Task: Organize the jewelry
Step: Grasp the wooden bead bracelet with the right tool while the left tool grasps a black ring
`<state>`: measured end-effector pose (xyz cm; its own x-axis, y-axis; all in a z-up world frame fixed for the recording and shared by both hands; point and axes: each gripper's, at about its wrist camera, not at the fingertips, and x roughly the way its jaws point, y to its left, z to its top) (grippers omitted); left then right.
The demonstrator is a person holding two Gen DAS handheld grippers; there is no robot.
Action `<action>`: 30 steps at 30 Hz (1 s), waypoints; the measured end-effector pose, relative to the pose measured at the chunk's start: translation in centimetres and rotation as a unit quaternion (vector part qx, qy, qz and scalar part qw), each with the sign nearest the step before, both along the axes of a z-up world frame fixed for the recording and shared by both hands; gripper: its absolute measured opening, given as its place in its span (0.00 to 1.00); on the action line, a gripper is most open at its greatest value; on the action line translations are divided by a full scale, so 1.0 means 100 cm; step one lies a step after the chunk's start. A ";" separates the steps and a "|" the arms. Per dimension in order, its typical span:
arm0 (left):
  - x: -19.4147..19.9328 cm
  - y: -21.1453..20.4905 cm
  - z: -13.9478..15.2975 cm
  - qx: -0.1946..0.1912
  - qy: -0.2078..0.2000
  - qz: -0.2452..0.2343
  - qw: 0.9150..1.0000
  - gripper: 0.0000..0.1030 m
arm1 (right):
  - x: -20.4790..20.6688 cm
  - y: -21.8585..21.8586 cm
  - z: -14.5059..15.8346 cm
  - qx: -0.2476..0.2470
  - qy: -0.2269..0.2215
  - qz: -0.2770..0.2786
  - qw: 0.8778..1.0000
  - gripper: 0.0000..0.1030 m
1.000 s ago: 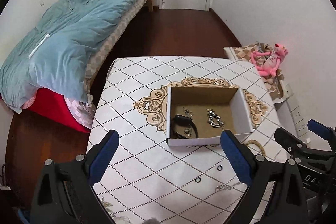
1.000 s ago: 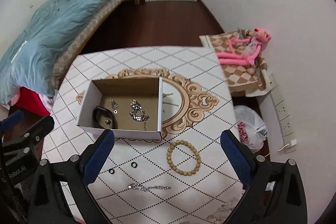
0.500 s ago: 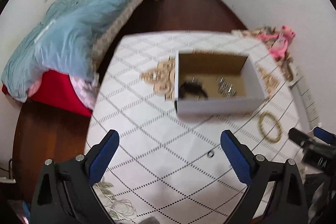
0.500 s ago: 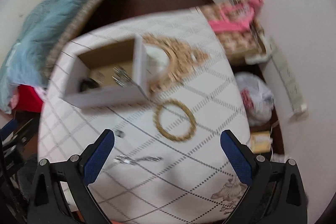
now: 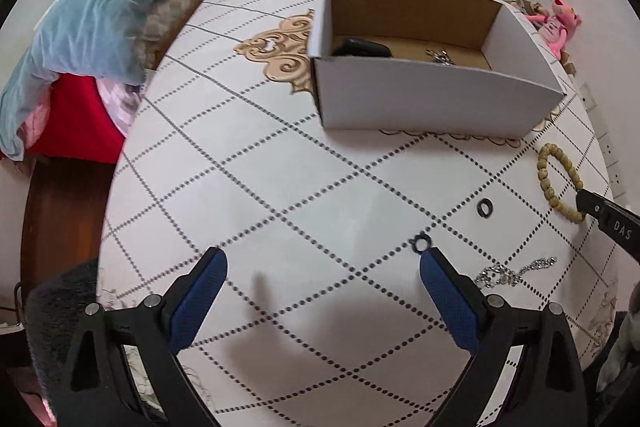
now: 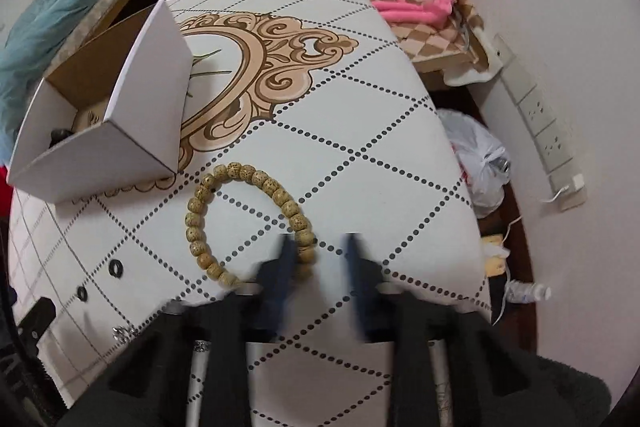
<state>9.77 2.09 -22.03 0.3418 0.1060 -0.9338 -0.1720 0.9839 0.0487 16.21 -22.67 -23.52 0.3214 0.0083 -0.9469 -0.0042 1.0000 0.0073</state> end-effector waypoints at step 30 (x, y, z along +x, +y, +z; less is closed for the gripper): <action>0.010 -0.038 -0.015 -0.052 -0.027 -0.080 0.995 0.10 | -0.044 -0.010 0.003 0.034 0.021 -0.007 0.999 0.09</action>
<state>10.78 -1.74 -23.48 0.3967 -0.0498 -0.9166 -0.0129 0.9981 -0.0599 11.82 -23.72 -23.21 0.2815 0.0694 -0.9570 0.0114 0.9971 0.0756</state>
